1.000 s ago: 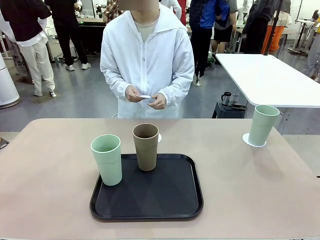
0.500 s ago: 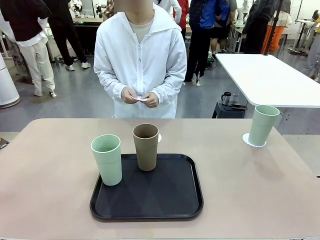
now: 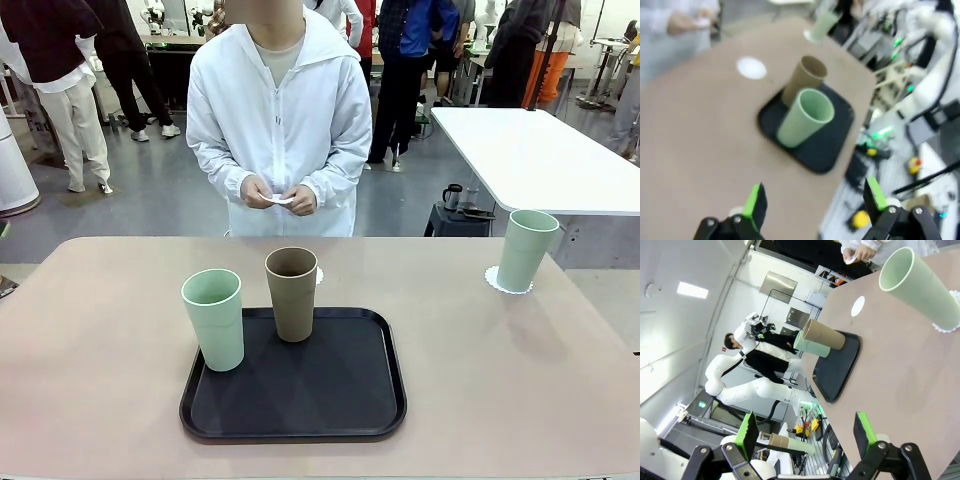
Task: Place coasters on the table and set cups on them.
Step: Take one Reusable plastic cup from the Flat Tray and place it on a coaster set by the human.
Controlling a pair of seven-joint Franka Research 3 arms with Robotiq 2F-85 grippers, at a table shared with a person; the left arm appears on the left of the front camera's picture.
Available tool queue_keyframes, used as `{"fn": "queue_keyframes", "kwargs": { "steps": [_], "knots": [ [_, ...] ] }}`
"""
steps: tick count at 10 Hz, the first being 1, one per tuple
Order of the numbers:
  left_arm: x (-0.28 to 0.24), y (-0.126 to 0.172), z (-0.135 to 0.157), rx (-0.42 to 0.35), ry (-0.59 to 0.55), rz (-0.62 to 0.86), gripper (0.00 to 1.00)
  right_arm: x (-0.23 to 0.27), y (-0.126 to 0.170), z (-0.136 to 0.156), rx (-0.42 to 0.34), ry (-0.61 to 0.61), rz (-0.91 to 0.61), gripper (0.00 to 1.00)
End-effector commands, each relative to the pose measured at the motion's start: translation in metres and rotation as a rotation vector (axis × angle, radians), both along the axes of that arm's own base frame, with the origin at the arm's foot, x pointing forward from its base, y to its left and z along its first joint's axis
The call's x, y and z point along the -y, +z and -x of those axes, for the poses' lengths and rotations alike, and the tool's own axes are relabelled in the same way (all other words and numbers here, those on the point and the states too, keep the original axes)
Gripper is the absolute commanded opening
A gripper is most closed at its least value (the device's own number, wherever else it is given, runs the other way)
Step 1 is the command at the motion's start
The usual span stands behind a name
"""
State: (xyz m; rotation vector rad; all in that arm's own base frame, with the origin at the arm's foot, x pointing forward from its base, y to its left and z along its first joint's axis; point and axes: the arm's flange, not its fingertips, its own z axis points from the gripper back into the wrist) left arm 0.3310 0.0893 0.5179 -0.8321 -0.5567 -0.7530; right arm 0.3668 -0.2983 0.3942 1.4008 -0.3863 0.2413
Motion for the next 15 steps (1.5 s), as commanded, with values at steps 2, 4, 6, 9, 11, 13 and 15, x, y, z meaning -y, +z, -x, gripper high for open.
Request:
{"fn": "queue_keyframes", "kwargs": {
  "steps": [2, 4, 6, 9, 11, 13, 15],
  "knots": [
    [0.034, -0.002, -0.011, 0.371, -0.08, -0.299, 1.0, -0.001, -0.001, 0.001, -0.003, -0.001, -0.001, 1.0],
    [0.05, 0.008, -0.012, 0.377, -0.136, -0.35, 1.0, -0.001, -0.001, 0.001, -0.003, -0.001, -0.001, 1.0],
    [0.062, 0.013, -0.018, 0.365, -0.12, -0.402, 1.0, -0.001, -0.001, 0.001, -0.003, -0.001, -0.001, 1.0],
    [0.056, 0.015, -0.018, 0.395, -0.147, -0.367, 1.0, -0.001, -0.001, 0.001, -0.003, -0.001, -0.001, 1.0],
    [0.056, 0.015, -0.018, 0.395, -0.147, -0.367, 1.0, -0.001, -0.001, 0.001, -0.003, -0.001, -0.001, 1.0],
    [0.058, 0.014, -0.019, 0.38, -0.136, -0.352, 1.0, -0.001, -0.001, 0.001, -0.003, -0.001, -0.001, 1.0],
    [0.07, -0.029, -0.044, 0.538, -0.463, -0.273, 1.0, -0.001, -0.001, 0.001, -0.003, -0.001, -0.001, 1.0]
  ]
}}
